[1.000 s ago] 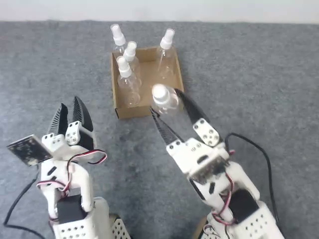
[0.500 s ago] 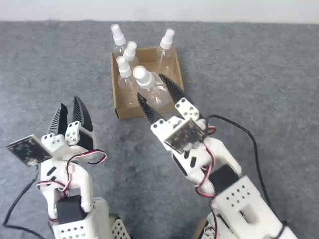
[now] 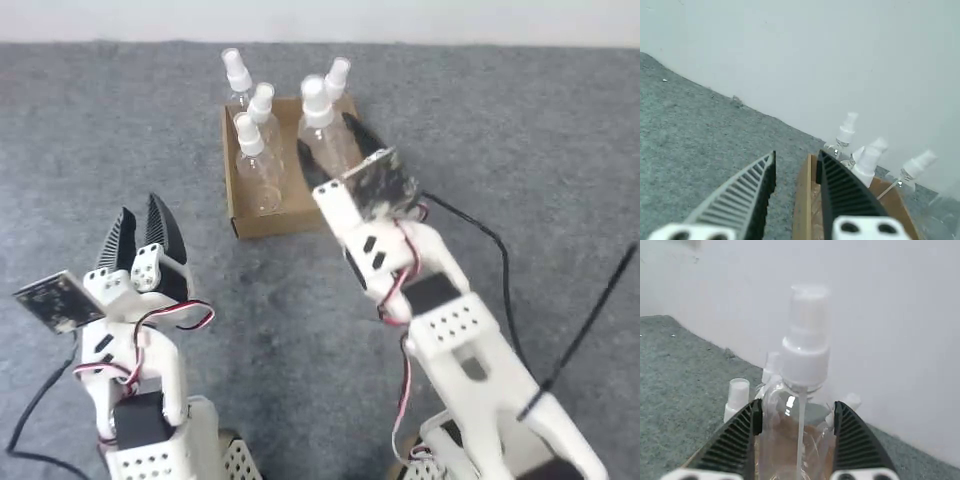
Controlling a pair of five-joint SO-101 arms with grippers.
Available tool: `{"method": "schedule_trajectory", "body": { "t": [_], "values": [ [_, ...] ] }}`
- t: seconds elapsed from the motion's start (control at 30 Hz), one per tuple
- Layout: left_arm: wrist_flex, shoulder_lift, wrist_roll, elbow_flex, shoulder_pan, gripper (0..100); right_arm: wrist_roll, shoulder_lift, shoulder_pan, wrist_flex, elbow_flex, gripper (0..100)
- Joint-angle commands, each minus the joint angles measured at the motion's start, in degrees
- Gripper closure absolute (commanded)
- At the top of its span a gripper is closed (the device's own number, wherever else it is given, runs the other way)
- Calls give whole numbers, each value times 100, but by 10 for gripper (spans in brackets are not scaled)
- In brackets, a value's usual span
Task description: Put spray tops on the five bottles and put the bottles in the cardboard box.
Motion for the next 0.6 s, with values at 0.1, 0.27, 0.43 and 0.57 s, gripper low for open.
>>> {"method": "schedule_trajectory", "body": {
  "t": [0.1,0.27,0.43,0.57],
  "values": [
    [62,-105,-35,-409,-9,867,-334,760,171,-180,-914,965],
    [62,-105,-35,-409,0,867,-571,1393,171,-189,-1275,965],
    [62,-105,-35,-409,0,867,-563,2018,189,-743,-1380,968],
    [62,-105,-35,-409,0,867,-545,2668,189,-1437,-1371,968]
  ]
}}
